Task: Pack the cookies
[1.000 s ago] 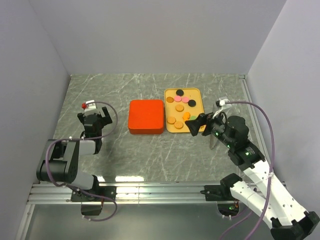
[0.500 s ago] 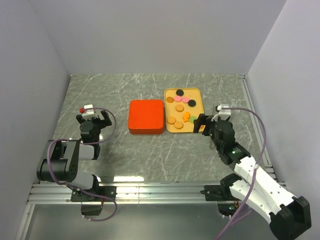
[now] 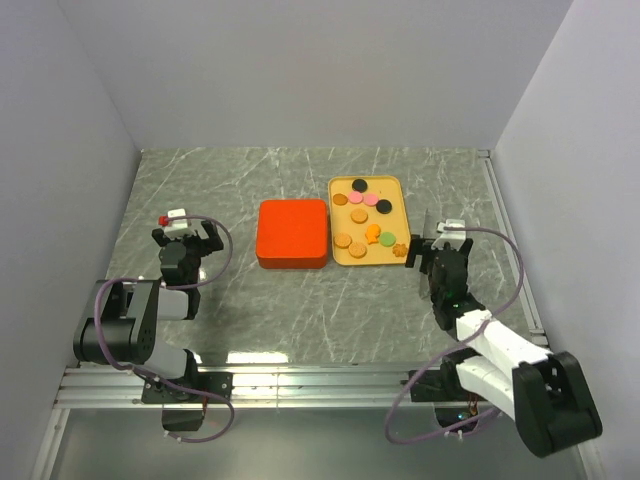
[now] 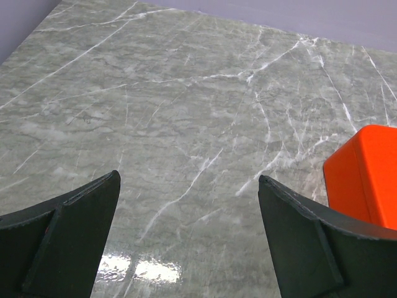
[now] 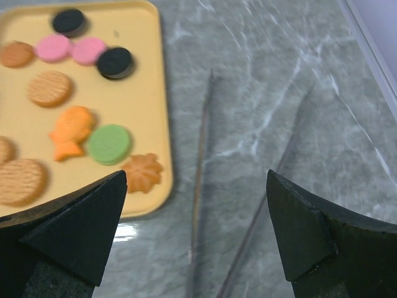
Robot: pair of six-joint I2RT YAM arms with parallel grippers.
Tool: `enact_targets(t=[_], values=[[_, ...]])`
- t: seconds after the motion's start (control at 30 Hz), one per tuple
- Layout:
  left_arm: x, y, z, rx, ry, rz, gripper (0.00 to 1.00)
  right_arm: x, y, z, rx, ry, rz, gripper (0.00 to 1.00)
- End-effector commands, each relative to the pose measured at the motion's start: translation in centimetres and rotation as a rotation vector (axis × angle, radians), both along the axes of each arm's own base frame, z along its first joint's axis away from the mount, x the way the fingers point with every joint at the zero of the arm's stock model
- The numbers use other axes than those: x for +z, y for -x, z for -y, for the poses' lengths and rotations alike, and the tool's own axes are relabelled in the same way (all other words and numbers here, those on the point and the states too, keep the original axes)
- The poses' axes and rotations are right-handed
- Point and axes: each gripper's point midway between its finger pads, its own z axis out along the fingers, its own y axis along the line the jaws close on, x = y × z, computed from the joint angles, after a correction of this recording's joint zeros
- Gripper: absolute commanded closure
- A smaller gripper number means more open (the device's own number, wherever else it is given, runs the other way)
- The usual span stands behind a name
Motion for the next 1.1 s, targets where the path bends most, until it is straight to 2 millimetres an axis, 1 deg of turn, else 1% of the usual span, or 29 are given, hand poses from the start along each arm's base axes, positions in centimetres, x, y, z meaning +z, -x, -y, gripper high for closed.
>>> enact_targets(t=[0.0,0.03,0.1,0.13,0.2,0.23,0.27,0.33,0.37,0.4,0.5,0.53,0.57,0.6,0.63,0.67,0.73,0.77,0.8,0.83,1.07], values=[[1.8,-0.2,0.1,-0.016,-0.011,0.069,0.01,2.0,-1.6,1.1,-0.045,0.008,0.116,0.00],[1.8,-0.3,0.1,-0.016,-0.011,0.069,0.01,2.6,-2.0,1.5,-0.050,0.028,0.135,0.00],[1.8,-0.2,0.1,-0.016,-0.011,0.067,0.01,2.5,-2.8,1.9,-0.065,0.023,0.140,0.00],[1.8,-0.3,0.1,-0.016,-0.011,0.069,0.01,3.1,-3.4,1.9,-0.068,0.011,0.159,0.00],[1.8,-0.3,0.1,-0.016,-0.011,0.070,0.01,3.1,-4.5,2.0,-0.059,0.002,0.160,0.00],[1.8,-0.3,0.2,-0.018,-0.011,0.069,0.01,3.7,-5.1,2.1,-0.062,-0.001,0.174,0.00],[1.9,-0.3,0.1,-0.016,-0.011,0.070,0.01,3.5,-5.7,2.2,-0.079,-0.038,0.185,0.00],[1.8,-0.3,0.1,-0.016,-0.011,0.069,0.00,3.0,-6.2,2.9,-0.100,-0.057,0.195,0.00],[1.8,-0.2,0.1,-0.016,-0.011,0.069,0.01,2.3,-6.4,3.0,-0.099,-0.074,0.146,0.00],[1.8,-0.2,0.1,-0.016,-0.011,0.067,0.01,2.5,-6.6,3.2,-0.095,-0.085,0.161,0.00],[1.7,-0.2,0.1,-0.016,-0.011,0.066,0.00,2.8,-6.3,3.1,-0.080,-0.085,0.179,0.00],[1.8,-0.3,0.1,-0.016,-0.011,0.069,0.01,2.1,-5.7,3.1,-0.069,-0.084,0.173,0.00],[1.9,-0.3,0.1,-0.016,-0.011,0.070,0.01,3.2,-5.6,2.8,-0.047,-0.098,0.233,0.00],[1.9,-0.3,0.1,-0.016,-0.011,0.072,0.01,3.3,-5.1,2.9,-0.034,-0.107,0.259,0.00],[1.8,-0.2,0.1,-0.016,-0.011,0.067,0.01,3.4,-4.0,3.2,-0.033,-0.104,0.335,0.00],[1.8,-0.3,0.1,-0.016,-0.011,0.067,0.01,2.7,-3.6,3.6,-0.063,-0.111,0.302,0.00],[1.8,-0.3,0.1,-0.016,-0.011,0.069,0.01,3.3,-3.9,4.0,-0.078,-0.112,0.330,0.00],[1.7,-0.2,0.2,-0.018,-0.011,0.064,0.01,2.2,-4.1,3.9,-0.082,-0.110,0.268,0.00],[1.8,-0.2,0.1,-0.016,-0.011,0.069,0.01,2.1,-4.5,3.7,-0.068,-0.103,0.249,0.00],[1.8,-0.3,0.1,-0.016,-0.011,0.069,0.01,2.5,-4.5,3.6,-0.061,-0.104,0.274,0.00],[1.8,-0.3,0.1,-0.016,-0.011,0.069,0.01,2.6,-4.5,3.6,-0.063,-0.108,0.272,0.00]])
